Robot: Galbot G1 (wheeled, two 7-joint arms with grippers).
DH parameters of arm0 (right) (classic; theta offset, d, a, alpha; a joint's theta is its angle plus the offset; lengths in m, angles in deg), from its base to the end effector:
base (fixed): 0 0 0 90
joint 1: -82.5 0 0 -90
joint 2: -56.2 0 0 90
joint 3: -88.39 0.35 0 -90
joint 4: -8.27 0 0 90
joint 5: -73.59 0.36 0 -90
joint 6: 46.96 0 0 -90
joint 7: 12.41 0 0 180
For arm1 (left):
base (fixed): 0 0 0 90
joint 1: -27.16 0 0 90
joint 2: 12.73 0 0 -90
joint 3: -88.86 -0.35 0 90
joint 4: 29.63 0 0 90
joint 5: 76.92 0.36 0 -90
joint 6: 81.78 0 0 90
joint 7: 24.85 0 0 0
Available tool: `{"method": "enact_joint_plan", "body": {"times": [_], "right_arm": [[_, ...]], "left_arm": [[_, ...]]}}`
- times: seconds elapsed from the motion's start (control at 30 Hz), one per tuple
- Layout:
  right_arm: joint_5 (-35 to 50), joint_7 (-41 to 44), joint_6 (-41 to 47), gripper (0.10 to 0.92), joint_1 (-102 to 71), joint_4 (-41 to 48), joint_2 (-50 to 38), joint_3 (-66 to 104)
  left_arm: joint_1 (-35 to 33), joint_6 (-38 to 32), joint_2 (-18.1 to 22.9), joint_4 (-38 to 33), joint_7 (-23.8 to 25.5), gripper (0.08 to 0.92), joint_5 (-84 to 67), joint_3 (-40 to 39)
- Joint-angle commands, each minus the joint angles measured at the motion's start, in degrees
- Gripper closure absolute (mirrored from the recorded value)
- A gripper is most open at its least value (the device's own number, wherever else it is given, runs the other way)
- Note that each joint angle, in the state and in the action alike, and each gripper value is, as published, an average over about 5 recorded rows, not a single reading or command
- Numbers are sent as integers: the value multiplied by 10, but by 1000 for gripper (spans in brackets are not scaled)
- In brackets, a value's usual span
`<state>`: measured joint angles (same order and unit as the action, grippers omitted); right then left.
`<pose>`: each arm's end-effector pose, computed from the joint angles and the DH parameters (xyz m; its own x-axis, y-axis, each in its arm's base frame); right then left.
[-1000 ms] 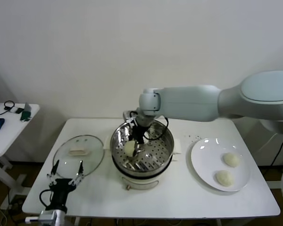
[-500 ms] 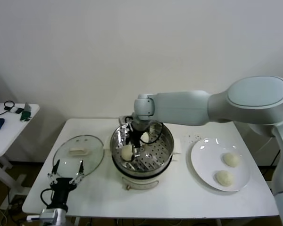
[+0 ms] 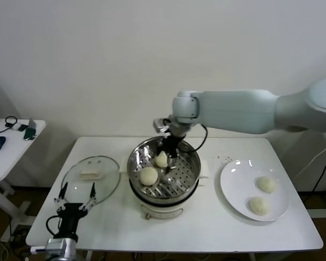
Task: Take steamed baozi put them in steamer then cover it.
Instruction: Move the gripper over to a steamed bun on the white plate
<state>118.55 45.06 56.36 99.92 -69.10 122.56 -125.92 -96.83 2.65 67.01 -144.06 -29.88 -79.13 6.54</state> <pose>0.5450 0.0939 -0.0365 0.0103 -0.2701 0.9628 -0.9237 -0.3714 -0.0943 0.1631 0.0789 -0.3392 -0.9927 -0.1146 0.0377 -0.1056 0.9765 0.1878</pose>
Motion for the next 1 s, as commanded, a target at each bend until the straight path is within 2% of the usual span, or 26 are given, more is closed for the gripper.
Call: {"method": "enact_joint_plan", "body": {"times": [0.03,0.27,0.43,0.73,1.0], "right_arm": [[-85,52,-37,203,64,-108,-187,-12],[-187,62,-43,203,42,-154,-345,-23],[-283,68,-64,203,2,-145,-409,-20],[-387,64,-85,203,-188,-89,-463,94],[-448,61,-101,203,-364,-22,-439,242]], "left_arm": [[3,3,0,3,0,177,1,1],[2,3,-5,7,0,177,-4,10],[4,9,-9,5,1,177,-2,10],[1,11,1,3,-1,177,8,9],[-1,13,1,10,-4,177,12,11]]}}
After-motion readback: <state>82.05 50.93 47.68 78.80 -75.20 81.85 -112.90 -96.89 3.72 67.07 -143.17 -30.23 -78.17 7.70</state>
